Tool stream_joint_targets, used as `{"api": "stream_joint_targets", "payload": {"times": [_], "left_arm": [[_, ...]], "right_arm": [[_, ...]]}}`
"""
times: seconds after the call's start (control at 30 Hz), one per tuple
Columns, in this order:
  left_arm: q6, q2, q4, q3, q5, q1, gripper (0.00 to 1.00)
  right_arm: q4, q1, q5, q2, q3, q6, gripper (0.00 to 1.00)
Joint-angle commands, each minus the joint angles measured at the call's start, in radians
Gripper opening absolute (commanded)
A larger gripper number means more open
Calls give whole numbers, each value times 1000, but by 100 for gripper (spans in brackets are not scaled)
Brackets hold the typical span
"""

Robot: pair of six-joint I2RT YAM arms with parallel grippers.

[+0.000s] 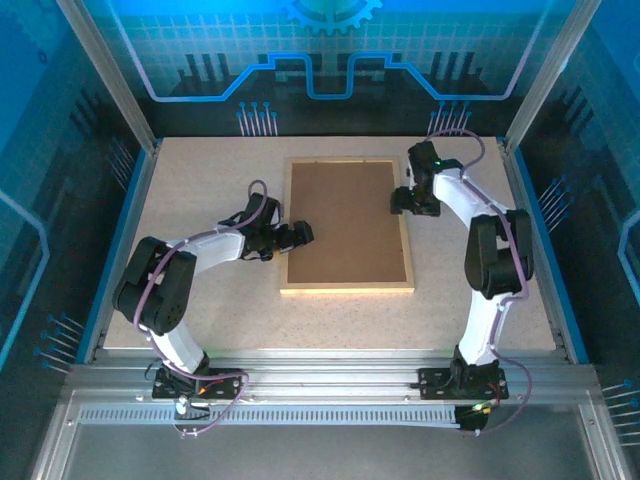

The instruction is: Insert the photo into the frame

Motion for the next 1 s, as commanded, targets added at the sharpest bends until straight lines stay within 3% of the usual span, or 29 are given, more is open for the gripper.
{"api": "stream_joint_targets", "payload": {"times": [0.0, 0.2, 0.43, 0.97], "left_arm": [[28, 2, -6, 7, 29, 5, 99], [25, -2, 2, -12, 31, 6, 99], [13, 3, 15, -20, 37, 5, 99], [1, -2, 26, -28, 38, 7, 99]], "right_arm": [[5, -21, 9, 74, 78, -14, 74], [-41, -39, 18, 177, 202, -35, 74], [-67, -38, 88, 179, 205, -47, 74], [-72, -35, 60, 215, 197, -54, 74]]}}
